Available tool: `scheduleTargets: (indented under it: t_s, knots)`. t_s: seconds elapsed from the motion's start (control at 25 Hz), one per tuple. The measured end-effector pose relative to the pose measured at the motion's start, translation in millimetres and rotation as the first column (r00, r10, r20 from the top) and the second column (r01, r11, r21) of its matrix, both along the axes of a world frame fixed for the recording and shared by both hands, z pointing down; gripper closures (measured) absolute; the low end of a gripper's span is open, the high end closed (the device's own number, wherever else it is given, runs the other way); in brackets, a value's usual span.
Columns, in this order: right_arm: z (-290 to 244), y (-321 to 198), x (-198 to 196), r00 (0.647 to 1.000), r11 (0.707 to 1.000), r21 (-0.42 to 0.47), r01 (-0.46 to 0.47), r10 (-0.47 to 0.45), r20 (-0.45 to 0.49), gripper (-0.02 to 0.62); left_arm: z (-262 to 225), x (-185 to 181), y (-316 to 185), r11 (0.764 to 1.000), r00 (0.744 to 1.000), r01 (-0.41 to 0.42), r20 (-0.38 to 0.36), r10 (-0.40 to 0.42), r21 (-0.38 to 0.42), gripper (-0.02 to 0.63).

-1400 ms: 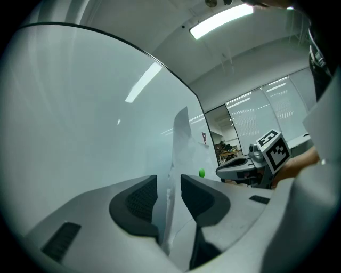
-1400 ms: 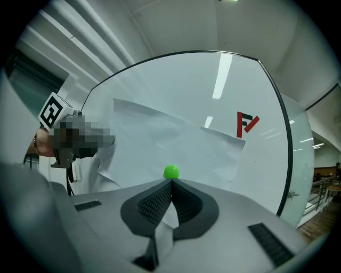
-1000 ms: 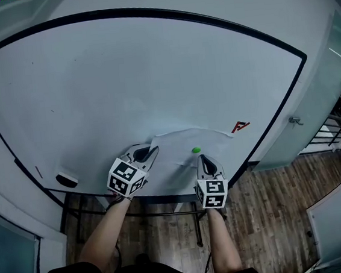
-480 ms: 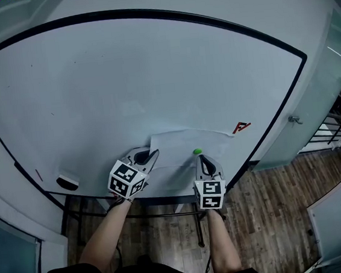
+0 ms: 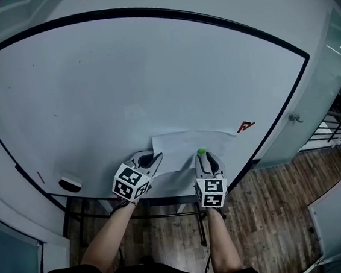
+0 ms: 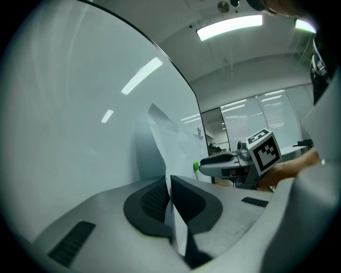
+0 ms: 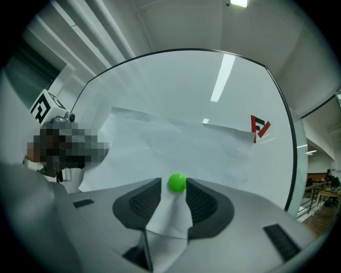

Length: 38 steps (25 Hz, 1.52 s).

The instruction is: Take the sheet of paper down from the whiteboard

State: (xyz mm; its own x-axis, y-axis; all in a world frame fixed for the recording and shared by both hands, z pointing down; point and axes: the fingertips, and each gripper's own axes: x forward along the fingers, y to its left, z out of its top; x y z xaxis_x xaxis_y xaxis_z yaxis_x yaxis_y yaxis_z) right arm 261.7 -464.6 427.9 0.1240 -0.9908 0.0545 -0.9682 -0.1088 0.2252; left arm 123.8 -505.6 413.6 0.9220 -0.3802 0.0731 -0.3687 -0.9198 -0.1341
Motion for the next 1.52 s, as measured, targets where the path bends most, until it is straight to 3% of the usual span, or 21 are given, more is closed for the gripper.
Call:
scheduleTargets:
  t_s: [0.04, 0.08, 0.72, 1.52]
  knots:
    - [0, -2, -1, 1.0, 1.0, -0.001, -0.006, 0.006, 0.002, 0.439, 0, 0, 0, 1.0, 1.0, -0.002, 0.001, 0.002, 0.004, 0.584]
    - [0, -3, -1, 1.0, 1.0, 0.003, -0.017, 0.017, 0.003, 0.436, 0, 0, 0, 1.0, 1.0, -0.005, 0.003, 0.005, 0.009, 0.584]
    - [-5, -15, 7, 0.991, 0.991, 0.022, -0.13, 0.131, -0.012, 0.459, 1, 1, -5, 0.997, 0.998, -0.057, 0.013, 0.057, 0.044, 0.584]
    - [-3, -15, 8, 0.991, 0.991, 0.035, -0.131, 0.132, -0.007, 0.46, -1, 1, -6, 0.997, 0.999, -0.047, 0.006, 0.047, 0.062, 0.584]
